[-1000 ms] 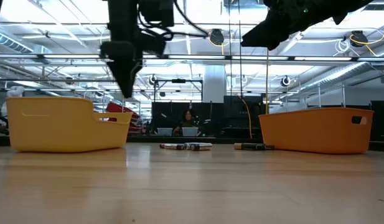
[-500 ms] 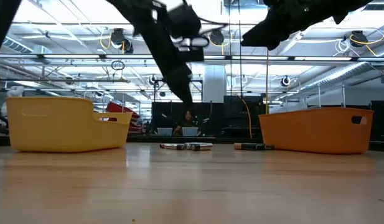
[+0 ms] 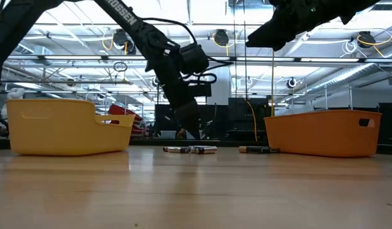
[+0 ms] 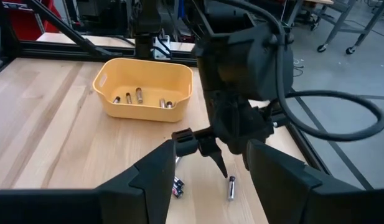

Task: Sort batteries
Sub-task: Put the silver battery into the yellow bin

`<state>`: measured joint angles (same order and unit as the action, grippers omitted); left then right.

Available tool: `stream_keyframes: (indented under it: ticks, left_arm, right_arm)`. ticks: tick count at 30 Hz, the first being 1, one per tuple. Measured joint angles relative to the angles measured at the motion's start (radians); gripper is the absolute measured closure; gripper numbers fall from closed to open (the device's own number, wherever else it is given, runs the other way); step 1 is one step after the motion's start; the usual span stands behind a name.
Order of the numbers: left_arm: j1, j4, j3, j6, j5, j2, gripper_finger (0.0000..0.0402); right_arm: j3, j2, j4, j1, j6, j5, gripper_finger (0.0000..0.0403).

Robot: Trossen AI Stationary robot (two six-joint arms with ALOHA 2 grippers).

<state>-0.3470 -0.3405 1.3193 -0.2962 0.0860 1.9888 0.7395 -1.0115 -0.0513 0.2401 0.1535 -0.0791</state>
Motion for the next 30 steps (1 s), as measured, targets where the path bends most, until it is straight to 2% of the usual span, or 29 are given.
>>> stream_keyframes:
  ticks: [5,11,21,30]
  left_arm:
    - [-0.016,0.044,0.000,0.000,-0.123,0.003,0.0201]
    - [-0.018,0.107,0.005,0.001,-0.180,0.003,0.0201]
    - [-0.034,0.131,0.010,0.003,-0.162,0.021,0.0201]
    - [-0.031,0.017,0.080,0.019,-0.107,0.104,0.0208]
  right_arm:
    - [0.000,0.000,0.002,0.000,-0.001,0.000,0.0213]
    - [0.000,0.000,0.013,0.000,-0.003,-0.001,0.0213]
    - [0.000,0.000,0.026,0.000,-0.003,-0.001,0.0213]
    - [-0.001,0.000,0.025,-0.001,0.000,-0.001,0.0213]
